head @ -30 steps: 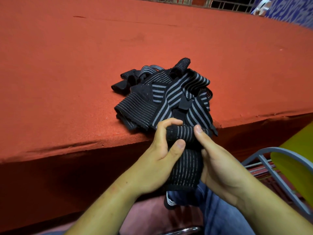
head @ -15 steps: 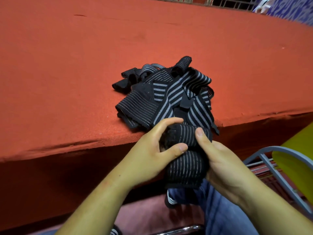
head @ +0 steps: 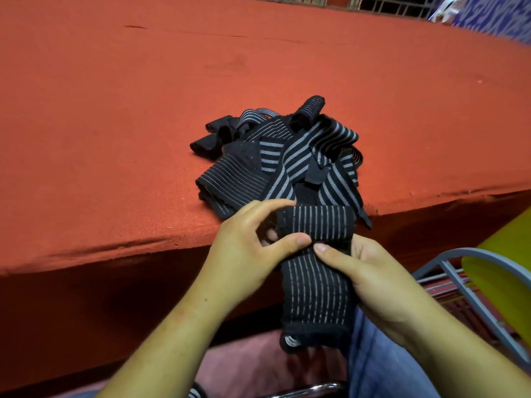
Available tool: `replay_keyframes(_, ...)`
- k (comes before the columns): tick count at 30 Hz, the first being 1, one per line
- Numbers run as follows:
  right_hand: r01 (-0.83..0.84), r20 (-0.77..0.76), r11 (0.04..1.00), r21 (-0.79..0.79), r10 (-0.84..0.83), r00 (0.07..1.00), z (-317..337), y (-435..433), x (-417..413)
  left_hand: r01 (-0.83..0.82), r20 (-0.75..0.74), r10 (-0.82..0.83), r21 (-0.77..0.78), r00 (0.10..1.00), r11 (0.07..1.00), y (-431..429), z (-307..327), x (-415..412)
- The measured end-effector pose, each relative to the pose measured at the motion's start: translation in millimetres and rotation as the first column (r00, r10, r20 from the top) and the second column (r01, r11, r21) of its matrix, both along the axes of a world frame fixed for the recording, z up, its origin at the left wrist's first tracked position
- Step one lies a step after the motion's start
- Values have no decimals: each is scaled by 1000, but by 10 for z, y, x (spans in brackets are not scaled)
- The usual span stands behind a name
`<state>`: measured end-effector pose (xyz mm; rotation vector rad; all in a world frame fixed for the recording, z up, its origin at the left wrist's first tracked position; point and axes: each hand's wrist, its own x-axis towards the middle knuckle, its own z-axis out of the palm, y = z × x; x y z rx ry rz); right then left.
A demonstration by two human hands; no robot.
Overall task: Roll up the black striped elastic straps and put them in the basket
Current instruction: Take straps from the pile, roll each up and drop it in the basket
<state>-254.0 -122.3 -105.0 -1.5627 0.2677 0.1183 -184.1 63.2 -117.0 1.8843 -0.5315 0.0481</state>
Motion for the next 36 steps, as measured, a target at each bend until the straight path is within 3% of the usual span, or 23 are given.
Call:
replay_keyframes(5,-7,6,996,-91,8,1000,-34,43,-19,-57,-59,51,-103,997,993,-14,-8,-6)
replay_keyframes(11,-4,25,982,-189,9,1000,-68,61,-17,-39,-201,-21,-291,979,956,-65,-23,-19)
replay_keyframes(15,3,27,990,-141,1,1000,-32,58,-7,9,-167,-61,-296,984,955,-85,-25,-28)
replay_keyframes(20,-46,-8,999,11,46,999,1,29,-6,90,-266,-216,-416,939,905,-82,-44,-19)
replay_keyframes(24,-73,7,994,80,73,997,67,31,-20,155,-203,-243,-373,948,915,-56,-46,-15)
replay_keyframes(29,65,106,997,-52,-59,993,32,33,51,225,-177,-287,-302,942,926,-81,-77,-54)
replay_keyframes(36,21,119,998,-60,-14,993,51,123,81,257,-206,-309,-243,929,935,-113,-82,-143)
